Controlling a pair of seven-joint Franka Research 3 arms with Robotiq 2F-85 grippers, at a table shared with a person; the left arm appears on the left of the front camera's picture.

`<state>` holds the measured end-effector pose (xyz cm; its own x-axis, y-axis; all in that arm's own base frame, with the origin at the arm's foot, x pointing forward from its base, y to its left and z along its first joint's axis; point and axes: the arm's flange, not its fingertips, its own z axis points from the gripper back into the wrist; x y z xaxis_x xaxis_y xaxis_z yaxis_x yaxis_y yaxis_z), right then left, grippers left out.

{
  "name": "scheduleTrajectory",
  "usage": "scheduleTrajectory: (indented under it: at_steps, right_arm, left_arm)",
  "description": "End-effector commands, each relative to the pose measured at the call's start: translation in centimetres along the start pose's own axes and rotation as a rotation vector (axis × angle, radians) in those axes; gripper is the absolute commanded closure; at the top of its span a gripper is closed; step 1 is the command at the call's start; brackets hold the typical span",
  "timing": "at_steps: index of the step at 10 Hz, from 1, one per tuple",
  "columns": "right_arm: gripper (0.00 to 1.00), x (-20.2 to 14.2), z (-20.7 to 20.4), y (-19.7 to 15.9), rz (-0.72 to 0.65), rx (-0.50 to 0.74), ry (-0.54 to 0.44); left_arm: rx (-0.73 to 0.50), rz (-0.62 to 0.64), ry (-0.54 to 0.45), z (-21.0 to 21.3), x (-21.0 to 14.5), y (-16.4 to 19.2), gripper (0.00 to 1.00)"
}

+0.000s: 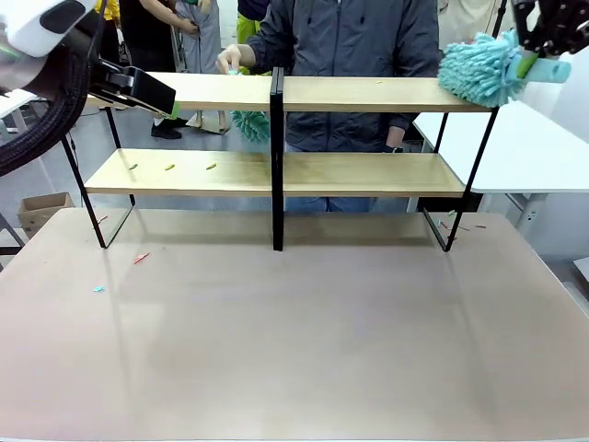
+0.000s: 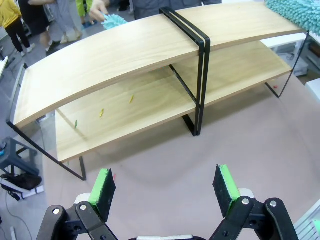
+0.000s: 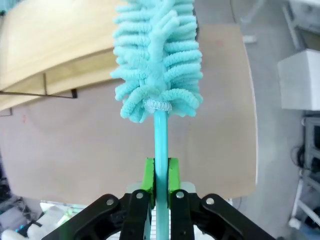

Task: Clean the shelves.
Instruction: Clean another randomly selected level of the Shelf with the Duster.

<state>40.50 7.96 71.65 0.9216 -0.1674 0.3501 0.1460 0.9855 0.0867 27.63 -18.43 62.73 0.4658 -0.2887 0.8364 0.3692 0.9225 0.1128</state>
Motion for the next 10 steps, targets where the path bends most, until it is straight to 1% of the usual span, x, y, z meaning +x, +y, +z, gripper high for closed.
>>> scheduleTrajectory:
  at_steps: [1,2,3,4,6,7,8,9,10]
  right_arm:
    - [0.88,-1.6,-0.1,-0.2,0.100,0.044,-0.064]
    - [0.88,-2.7,0.9,-0.8,0.148,0.123,-0.057]
    - [0.88,-3.8,2.3,-2.2,0.214,0.254,-0.024]
    - [0.88,-4.9,4.4,-5.2,0.249,0.384,-0.019]
    - [0.88,-6.4,8.0,-12.6,0.240,0.560,-0.022]
    - [0.88,-7.0,8.4,-15.4,0.243,0.643,-0.019]
    - [0.88,-7.9,8.4,-18.1,0.285,0.754,0.001]
    - [0.88,-8.6,8.3,-20.5,0.350,0.874,0.016]
    - [0.88,-9.2,8.1,-22.8,0.428,0.977,0.006]
  left_arm:
    - [0.009,-0.001,-0.006,0.1,0.0,0.1,0.00]
    - [0.009,-0.001,-0.006,0.1,0.0,0.1,0.00]
    - [0.009,-0.001,-0.006,0.1,0.0,0.1,0.00]
    - [0.009,-0.001,-0.006,0.1,0.0,0.1,0.00]
    - [0.009,-0.001,-0.006,0.1,0.0,0.1,0.00]
    - [0.009,-0.001,-0.006,0.1,0.0,0.1,0.00]
    - [0.009,-0.001,-0.006,0.1,0.0,0.1,0.00]
    - [0.009,-0.001,-0.006,0.1,0.0,0.1,0.00]
    - [0.009,-0.001,-0.006,0.1,0.0,0.1,0.00]
